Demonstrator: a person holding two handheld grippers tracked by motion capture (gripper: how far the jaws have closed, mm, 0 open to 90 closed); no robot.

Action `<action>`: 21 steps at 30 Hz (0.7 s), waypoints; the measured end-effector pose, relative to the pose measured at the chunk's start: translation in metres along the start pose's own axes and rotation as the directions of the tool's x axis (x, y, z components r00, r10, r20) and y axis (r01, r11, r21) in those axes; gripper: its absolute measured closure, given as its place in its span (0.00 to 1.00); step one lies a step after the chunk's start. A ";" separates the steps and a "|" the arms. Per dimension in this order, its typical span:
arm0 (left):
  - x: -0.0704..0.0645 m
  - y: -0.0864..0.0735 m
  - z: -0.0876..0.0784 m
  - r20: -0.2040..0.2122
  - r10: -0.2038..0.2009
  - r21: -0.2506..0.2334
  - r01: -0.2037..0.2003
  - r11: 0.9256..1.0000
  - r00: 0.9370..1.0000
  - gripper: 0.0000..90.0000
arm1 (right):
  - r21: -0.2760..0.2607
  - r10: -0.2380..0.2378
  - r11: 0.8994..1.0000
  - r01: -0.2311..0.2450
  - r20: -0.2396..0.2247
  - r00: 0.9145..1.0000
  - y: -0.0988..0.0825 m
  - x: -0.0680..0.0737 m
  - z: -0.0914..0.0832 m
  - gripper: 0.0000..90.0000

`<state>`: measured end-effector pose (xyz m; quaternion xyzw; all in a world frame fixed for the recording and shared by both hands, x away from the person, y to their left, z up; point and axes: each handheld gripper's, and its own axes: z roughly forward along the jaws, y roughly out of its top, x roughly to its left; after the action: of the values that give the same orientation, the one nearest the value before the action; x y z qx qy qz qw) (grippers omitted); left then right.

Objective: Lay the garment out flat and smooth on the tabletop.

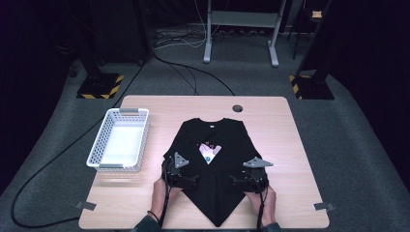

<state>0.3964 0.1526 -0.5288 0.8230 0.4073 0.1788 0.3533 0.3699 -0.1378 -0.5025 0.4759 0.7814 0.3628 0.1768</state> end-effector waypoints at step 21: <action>0.000 0.000 0.000 0.001 -0.001 0.001 0.001 1.000 1.000 0.03 | 0.055 -0.068 0.996 0.073 -0.087 0.994 0.010 0.040 0.032 0.56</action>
<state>0.3965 0.1529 -0.5287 0.8232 0.4073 0.1779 0.3532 0.3761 -0.0870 -0.5144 0.4369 0.8149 0.3532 0.1422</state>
